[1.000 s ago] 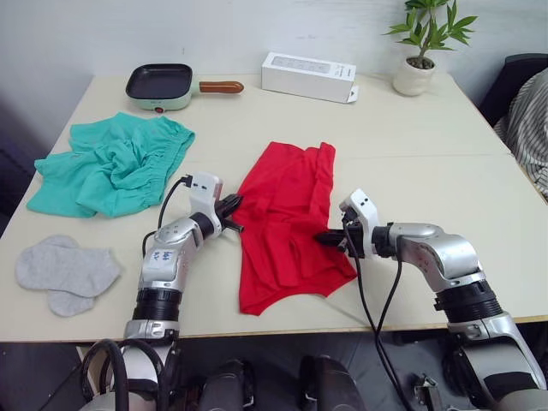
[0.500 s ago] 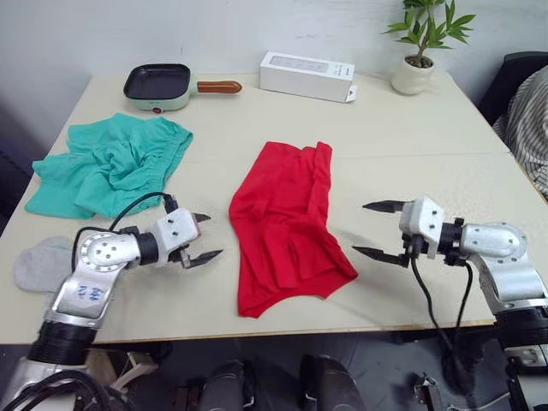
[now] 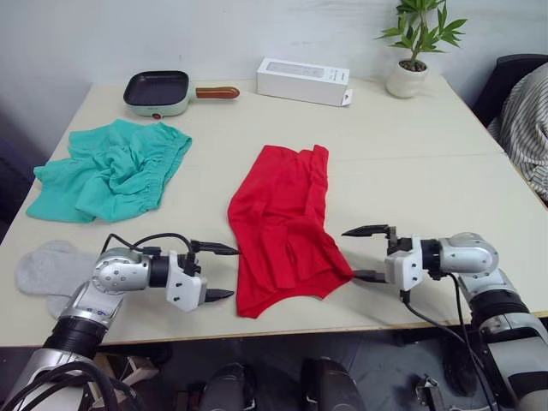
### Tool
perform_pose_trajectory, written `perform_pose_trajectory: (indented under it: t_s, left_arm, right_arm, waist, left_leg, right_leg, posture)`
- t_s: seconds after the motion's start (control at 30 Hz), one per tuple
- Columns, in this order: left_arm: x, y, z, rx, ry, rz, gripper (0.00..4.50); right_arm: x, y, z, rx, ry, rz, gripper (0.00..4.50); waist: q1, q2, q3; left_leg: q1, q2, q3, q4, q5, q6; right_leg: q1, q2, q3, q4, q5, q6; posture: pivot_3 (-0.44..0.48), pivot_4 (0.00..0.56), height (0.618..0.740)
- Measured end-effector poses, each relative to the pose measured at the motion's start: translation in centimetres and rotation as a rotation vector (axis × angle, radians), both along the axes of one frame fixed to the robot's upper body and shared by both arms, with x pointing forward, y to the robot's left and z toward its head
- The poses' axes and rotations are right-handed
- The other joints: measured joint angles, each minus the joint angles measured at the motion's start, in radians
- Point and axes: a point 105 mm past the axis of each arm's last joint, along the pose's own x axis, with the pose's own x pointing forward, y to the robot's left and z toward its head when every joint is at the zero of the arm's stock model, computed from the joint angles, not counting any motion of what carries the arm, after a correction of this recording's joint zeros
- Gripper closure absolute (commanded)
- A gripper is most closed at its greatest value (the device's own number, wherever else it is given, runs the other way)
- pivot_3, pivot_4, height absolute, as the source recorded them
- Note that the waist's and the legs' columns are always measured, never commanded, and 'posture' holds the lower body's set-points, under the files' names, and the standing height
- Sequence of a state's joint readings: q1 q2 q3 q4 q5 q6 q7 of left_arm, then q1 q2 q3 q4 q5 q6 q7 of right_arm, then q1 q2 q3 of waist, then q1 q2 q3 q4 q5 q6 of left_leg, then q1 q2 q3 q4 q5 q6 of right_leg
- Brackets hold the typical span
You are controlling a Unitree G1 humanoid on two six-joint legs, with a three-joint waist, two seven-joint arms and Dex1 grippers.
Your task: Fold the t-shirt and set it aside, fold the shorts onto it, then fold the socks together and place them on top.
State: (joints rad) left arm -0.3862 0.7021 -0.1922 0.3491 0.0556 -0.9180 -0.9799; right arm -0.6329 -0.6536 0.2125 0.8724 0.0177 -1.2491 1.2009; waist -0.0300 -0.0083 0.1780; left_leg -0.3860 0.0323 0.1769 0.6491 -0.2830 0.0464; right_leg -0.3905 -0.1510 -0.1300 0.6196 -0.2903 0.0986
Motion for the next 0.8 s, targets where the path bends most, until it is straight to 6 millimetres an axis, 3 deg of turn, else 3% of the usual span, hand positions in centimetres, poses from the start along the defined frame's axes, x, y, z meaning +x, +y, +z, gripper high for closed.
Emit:
perform_pose_trajectory:
  t_s: [0.13, 0.43, 0.53, 0.57, 0.63, 0.8]
  left_arm:
    - [0.3, -1.6, -0.2, -0.011, -0.049, -0.052, 0.03]
    - [1.9, -3.5, 0.0, 0.000, -0.170, -0.074, 0.03]
    - [2.5, -3.8, 0.2, 0.004, -0.208, -0.076, 0.00]
    - [2.6, -3.9, 0.2, 0.004, -0.215, -0.078, 0.20]
    - [2.8, -4.1, 0.1, 0.008, -0.214, -0.082, 0.65]
    - [2.7, -4.2, -0.8, 0.020, -0.191, -0.096, 2.33]
  right_arm:
    - [-0.2, 1.9, -0.2, 0.027, -0.027, 0.068, 0.00]
    - [0.2, 2.8, -0.3, 0.035, -0.071, 0.076, 0.00]
    - [0.0, 2.9, -0.5, 0.029, -0.078, 0.086, 0.61]
    - [0.0, 2.9, -0.5, 0.025, -0.078, 0.088, 0.96]
    - [-0.1, 2.9, -0.9, 0.010, -0.069, 0.096, 1.69]
    - [-0.5, 3.2, -1.7, -0.009, -0.046, 0.109, 3.54]
  waist:
    - [0.002, 0.001, -0.001]
    - [0.002, 0.002, -0.002]
    - [0.001, 0.002, -0.003]
    - [0.001, 0.002, -0.003]
    - [0.000, 0.002, -0.003]
    - [0.001, 0.002, -0.003]
  left_leg:
    - [0.000, -0.001, -0.001, 0.000, 0.000, 0.000]
    - [0.001, -0.001, -0.002, 0.002, 0.002, 0.002]
    - [0.001, 0.000, -0.002, 0.001, 0.003, 0.002]
    - [0.001, 0.000, -0.002, 0.001, 0.003, 0.001]
    - [0.001, 0.000, -0.002, 0.001, 0.003, 0.001]
    - [0.000, 0.000, -0.001, 0.001, 0.006, 0.006]
  right_leg:
    - [0.000, -0.001, 0.000, 0.001, 0.000, 0.000]
    - [0.002, -0.001, -0.001, 0.002, 0.001, -0.001]
    - [0.002, -0.001, -0.001, 0.003, 0.001, -0.001]
    - [0.001, -0.001, -0.001, 0.003, 0.001, -0.001]
    - [0.001, -0.001, -0.001, 0.003, 0.001, -0.001]
    - [0.000, -0.001, -0.001, 0.003, 0.001, -0.001]
  posture:
    - [0.000, 0.150, 0.740]
    - [0.000, 0.150, 0.740]
    - [0.000, 0.150, 0.740]
    - [0.000, 0.150, 0.740]
    - [0.000, 0.150, 0.740]
    - [0.000, 0.150, 0.740]
